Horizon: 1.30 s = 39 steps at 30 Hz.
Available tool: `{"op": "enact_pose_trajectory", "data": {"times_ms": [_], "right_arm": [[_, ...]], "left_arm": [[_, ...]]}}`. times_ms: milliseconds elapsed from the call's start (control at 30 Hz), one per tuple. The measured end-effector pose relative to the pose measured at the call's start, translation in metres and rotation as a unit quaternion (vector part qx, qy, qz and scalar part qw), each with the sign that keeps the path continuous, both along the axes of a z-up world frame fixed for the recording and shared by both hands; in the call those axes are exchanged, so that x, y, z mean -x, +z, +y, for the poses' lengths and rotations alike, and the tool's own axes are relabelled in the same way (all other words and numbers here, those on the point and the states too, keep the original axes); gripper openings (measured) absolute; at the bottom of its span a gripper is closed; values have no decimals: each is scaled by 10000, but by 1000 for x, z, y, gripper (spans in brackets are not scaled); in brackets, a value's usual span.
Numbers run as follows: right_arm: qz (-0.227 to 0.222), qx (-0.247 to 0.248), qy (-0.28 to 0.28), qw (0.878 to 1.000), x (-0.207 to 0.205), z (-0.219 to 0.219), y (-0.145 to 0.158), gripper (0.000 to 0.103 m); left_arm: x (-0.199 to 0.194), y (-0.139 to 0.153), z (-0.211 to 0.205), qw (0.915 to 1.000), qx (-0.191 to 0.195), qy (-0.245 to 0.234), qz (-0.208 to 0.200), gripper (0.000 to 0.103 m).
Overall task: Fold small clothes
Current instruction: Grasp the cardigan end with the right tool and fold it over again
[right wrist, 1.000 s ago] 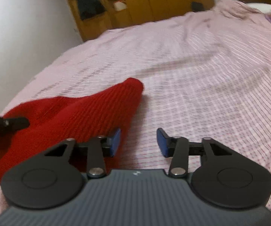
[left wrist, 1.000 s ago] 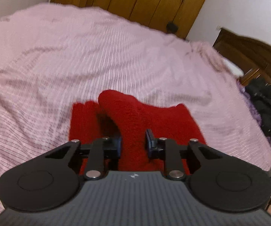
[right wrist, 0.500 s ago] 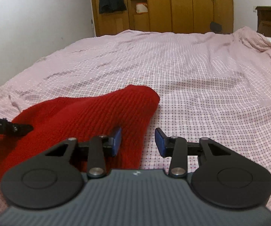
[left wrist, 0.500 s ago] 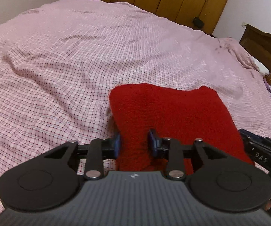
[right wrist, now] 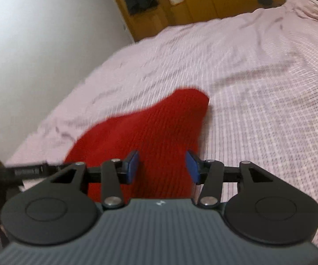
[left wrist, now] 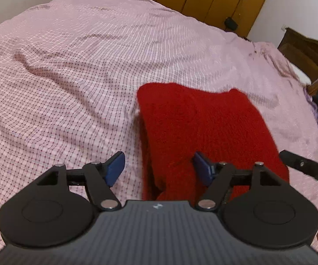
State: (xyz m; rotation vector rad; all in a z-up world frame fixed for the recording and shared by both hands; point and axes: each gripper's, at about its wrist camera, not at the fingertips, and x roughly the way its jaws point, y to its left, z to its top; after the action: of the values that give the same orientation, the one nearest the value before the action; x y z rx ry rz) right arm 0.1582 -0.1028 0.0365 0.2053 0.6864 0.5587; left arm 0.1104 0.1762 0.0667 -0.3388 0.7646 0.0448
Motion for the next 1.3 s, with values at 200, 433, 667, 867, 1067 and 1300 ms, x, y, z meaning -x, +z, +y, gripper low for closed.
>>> {"op": "enact_pose_trajectory", "data": {"times_ms": [200, 433, 667, 867, 1067, 1300], "right_arm": [[-181, 268, 39, 9995, 8, 13, -13, 50], [30, -95, -10, 10000, 2, -2, -7, 64], [432, -667, -158, 9967, -4, -23, -9, 81], [410, -686, -134, 9967, -3, -28, -9, 81], [583, -815, -81, 9949, -6, -31, -12, 91], [920, -1120, -151, 9893, -18, -34, -22, 91]], "left_arm": [[1, -11, 1, 9995, -284, 13, 137, 83], [1, -10, 3, 9996, -189, 85, 174, 84], [1, -7, 7, 9995, 81, 194, 216, 84], [4, 1, 4, 9996, 89, 195, 161, 85], [12, 15, 2, 9994, 310, 114, -127, 87], [3, 13, -3, 9987, 432, -37, -250, 93]]}}
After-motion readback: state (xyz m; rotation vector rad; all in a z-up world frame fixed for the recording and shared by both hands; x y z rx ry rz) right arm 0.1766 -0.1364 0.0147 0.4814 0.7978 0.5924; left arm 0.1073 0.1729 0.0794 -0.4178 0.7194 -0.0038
